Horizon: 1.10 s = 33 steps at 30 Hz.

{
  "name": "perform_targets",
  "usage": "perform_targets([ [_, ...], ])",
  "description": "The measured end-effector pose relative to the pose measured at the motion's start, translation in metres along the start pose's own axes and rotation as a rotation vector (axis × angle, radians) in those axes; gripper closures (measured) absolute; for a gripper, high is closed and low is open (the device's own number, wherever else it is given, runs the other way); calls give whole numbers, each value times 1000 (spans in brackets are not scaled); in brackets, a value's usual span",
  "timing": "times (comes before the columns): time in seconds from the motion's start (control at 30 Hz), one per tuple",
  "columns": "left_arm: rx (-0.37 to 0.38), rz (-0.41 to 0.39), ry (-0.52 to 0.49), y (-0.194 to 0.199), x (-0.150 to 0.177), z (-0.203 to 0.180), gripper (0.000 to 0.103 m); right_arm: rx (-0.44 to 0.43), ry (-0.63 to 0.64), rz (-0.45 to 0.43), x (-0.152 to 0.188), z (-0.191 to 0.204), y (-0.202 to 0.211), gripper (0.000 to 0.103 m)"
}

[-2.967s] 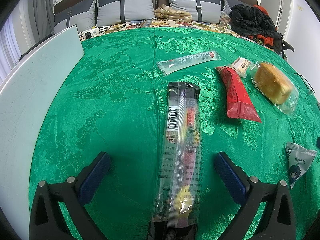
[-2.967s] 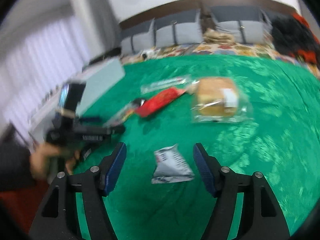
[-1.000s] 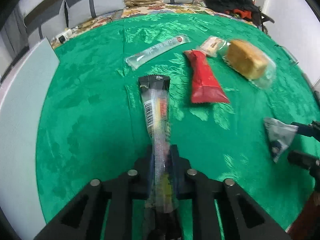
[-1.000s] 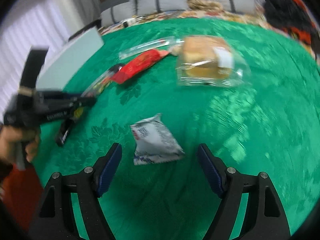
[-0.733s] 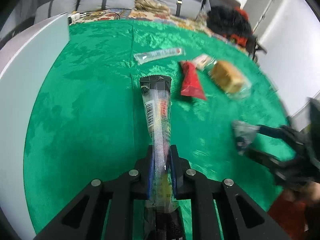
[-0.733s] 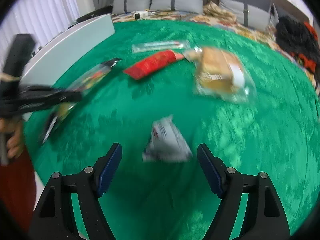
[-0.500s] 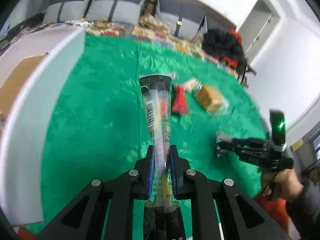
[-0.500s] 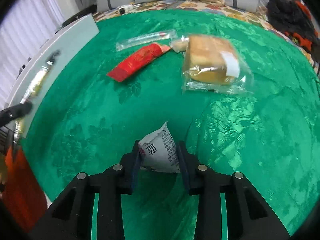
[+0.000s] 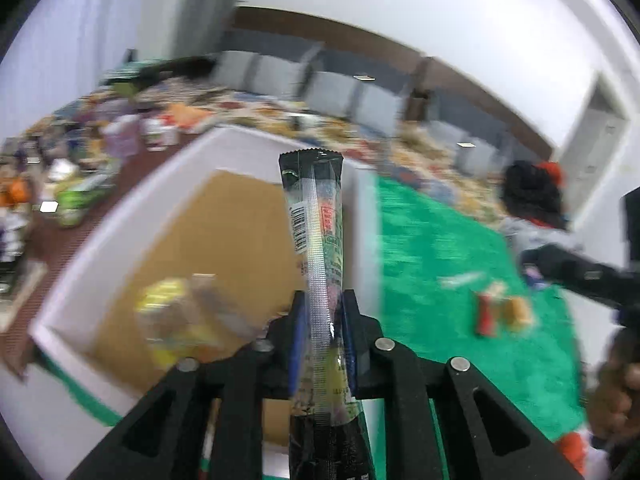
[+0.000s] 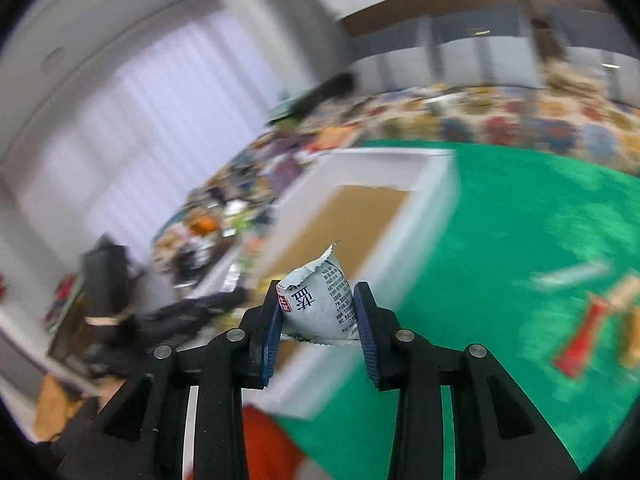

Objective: Organize snacks
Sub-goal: 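Drop the stick packet from the left tool while the right tool drops the white packet, then move both open tools back over the snacks on the green cloth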

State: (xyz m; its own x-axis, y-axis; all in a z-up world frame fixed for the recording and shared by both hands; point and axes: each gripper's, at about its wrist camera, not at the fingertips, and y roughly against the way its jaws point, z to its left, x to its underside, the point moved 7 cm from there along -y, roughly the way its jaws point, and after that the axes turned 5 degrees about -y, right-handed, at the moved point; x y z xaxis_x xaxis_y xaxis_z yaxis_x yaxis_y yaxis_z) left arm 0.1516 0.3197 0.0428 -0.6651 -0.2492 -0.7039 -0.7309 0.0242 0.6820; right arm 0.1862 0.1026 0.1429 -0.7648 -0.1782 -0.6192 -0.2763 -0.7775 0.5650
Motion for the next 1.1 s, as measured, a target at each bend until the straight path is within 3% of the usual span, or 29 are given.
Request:
perform_targets([
  [0.03,-54,18,6,-5,3,20,60,-28,4,43,0,19,-26,62],
  [0.07,-88,34,14,-7,9,36,40,-39,-2,81,3,28,-43,48],
  [0.1,-130,48,26,-11,14,52,35,-46,-14,114,8,34,-56,38],
  [0.17,-201,62,37,-11,27,76,33,-46,-51,160,21,35,-76,38],
  [0.23,-224,60,54,-6,41,87,33,-32,-67,158,32,24,-75,37],
  [0.33,-184,12,76,5,54,79,25,84,-32,136,64,-16,-59,32],
  [0.4,-141,-9,69,11,58,64,24,228,29,140,94,-62,-46,32],
  [0.43,-104,-16,60,12,61,49,23,345,63,147,118,-98,-34,32],
  [0.53,1,-26,26,18,65,-6,18,541,81,135,164,-180,16,32],
  [0.67,166,-19,-54,5,73,-101,4,707,-16,78,196,-262,89,32],
  [0.77,238,42,-118,-22,86,-166,2,800,-104,25,198,-310,136,32],
  [0.87,253,119,-177,-66,106,-217,2,853,-195,-28,196,-347,170,32],
  [1.1,181,220,-262,-156,135,-284,2,936,-374,-119,206,-402,216,32],
])
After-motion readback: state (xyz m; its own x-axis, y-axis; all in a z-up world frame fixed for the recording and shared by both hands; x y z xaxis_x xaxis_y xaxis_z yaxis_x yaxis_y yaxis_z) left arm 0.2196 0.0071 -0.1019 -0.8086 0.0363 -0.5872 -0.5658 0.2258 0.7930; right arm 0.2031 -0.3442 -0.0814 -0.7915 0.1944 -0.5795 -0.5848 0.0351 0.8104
